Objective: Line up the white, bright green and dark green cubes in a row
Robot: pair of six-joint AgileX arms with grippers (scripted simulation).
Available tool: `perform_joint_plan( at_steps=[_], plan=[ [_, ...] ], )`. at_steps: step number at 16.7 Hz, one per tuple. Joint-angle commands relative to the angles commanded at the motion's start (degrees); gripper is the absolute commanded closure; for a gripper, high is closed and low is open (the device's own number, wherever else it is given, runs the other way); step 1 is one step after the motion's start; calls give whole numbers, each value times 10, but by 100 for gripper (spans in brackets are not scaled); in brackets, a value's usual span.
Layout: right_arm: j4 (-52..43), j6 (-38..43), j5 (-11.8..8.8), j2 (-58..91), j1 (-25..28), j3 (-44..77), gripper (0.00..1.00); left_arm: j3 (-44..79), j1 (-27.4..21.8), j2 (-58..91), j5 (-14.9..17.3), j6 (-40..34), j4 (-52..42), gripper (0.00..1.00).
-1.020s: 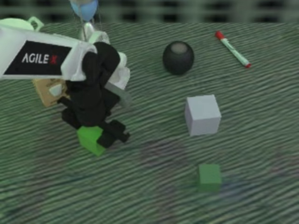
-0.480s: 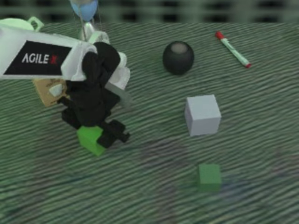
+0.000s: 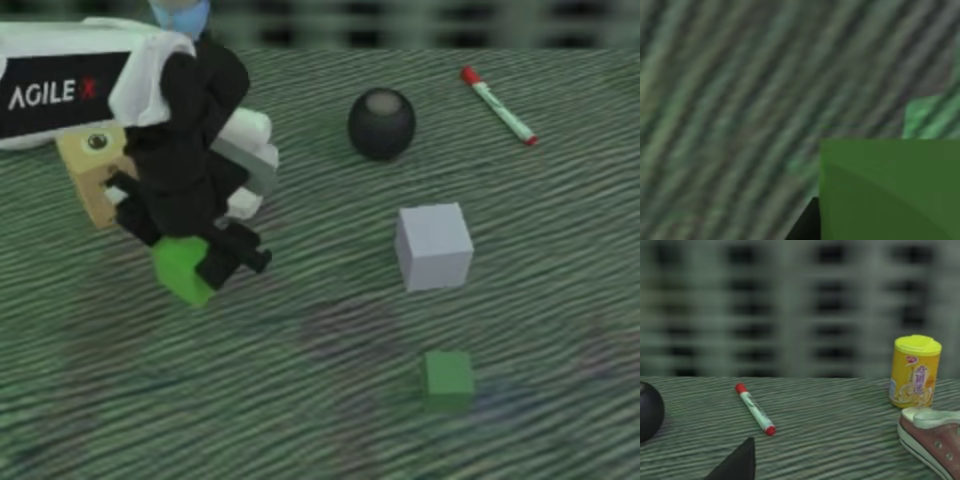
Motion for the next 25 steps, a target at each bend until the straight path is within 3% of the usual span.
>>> perform_joint_plan(
  at_steps=[7, 11, 25],
  plan=[
    [0, 0, 0, 0, 0, 0, 0, 16, -1, -15, 0, 0, -27, 100],
    [0, 0, 0, 0, 0, 0, 0, 33, -32, -5, -2, -62, -37, 100],
    [0, 0, 0, 0, 0, 0, 0, 114, -256, 23, -11, -597, -97, 100]
  ],
)
